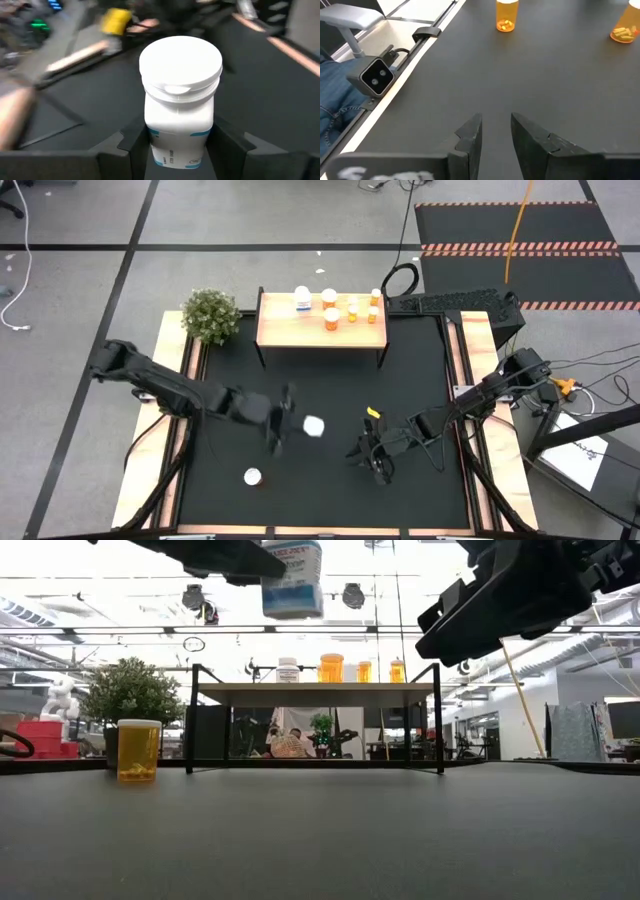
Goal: Pick and place medicine bottles onto shelf by color
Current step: Put the white pill bottle on the shelf aligned with the other white pill bottle
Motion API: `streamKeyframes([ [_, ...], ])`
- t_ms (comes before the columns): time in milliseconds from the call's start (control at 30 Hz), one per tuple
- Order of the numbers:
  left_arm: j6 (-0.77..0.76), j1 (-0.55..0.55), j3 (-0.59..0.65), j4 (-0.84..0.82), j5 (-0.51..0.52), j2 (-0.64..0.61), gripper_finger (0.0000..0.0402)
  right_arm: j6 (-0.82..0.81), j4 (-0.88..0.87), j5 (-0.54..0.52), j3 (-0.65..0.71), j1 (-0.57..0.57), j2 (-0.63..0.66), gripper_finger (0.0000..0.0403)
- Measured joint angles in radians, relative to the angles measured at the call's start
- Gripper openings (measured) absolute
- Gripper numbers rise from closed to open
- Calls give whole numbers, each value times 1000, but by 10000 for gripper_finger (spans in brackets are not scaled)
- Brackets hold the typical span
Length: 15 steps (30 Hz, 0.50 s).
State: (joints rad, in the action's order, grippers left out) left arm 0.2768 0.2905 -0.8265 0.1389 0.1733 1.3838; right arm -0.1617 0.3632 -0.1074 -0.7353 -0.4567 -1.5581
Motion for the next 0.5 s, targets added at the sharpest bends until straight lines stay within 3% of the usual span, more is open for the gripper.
streamKeyframes([
  [333,105,-307,0,-126,-3,-298,173,-1,5,-2,0,-7,0,98],
  [500,74,-508,0,-119,-129,-361,174,4,6,-3,0,-7,0,98],
])
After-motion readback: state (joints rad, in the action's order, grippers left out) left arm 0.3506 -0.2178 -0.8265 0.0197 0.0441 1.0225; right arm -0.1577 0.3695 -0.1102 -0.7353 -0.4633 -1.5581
